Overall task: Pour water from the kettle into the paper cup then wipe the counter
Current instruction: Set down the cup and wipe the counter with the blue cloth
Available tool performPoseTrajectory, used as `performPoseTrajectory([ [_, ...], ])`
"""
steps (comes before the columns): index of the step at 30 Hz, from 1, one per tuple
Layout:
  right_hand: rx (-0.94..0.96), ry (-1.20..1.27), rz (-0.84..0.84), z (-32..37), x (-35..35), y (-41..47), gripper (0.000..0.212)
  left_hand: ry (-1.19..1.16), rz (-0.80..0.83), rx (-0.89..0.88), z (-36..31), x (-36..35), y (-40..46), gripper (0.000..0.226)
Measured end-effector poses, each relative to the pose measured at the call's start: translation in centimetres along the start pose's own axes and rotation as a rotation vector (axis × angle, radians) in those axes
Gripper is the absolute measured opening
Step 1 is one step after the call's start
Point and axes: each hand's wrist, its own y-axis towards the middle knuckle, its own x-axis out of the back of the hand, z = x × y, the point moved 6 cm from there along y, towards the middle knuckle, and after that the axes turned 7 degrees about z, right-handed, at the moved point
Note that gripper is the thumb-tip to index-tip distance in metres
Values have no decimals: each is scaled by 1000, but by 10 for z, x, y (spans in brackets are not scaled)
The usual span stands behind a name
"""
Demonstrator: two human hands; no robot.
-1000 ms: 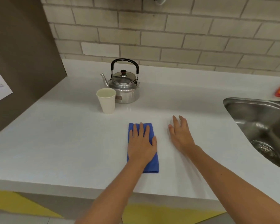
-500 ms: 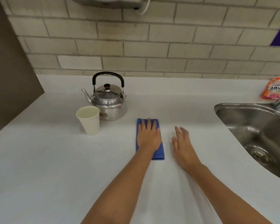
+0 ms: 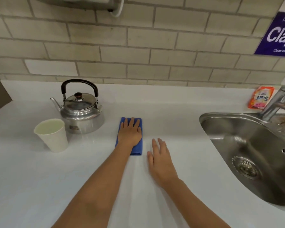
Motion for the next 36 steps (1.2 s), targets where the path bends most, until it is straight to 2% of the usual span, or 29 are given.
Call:
performPoseTrajectory([
  [3,8,66,23,-8,9,7,50,-14,-33,-33,-21,-9,-10,50],
  [7,28,-157,37,-13,4,13,49,4,-190,-7,5,-17,-43,49],
  [10,22,-183,18,-15,0,13,49,-28,-118,69,21,-7,-26,52],
  [14,1,-199,-11,-8,-1,18,48,-48,-33,59,5,1,-8,54],
  [17,-20,-165,-3,4,-7,23,48,-39,-110,51,24,0,-46,51],
  [20,37,-161,17,32,-18,25,48,-40,-216,117,78,2,-107,50],
  [23,95,-151,59,57,-34,22,48,-46,-189,216,117,3,-142,51],
  [26,120,-117,55,65,-39,19,48,-30,-174,259,101,9,-128,51],
  [31,77,-40,55,59,-36,17,48,-50,-156,203,60,1,-129,52],
  [34,82,-147,54,72,-42,18,49,-68,-192,186,76,-12,-179,52],
  [36,113,-184,83,90,-51,16,50,-62,-236,246,111,-9,-213,52],
])
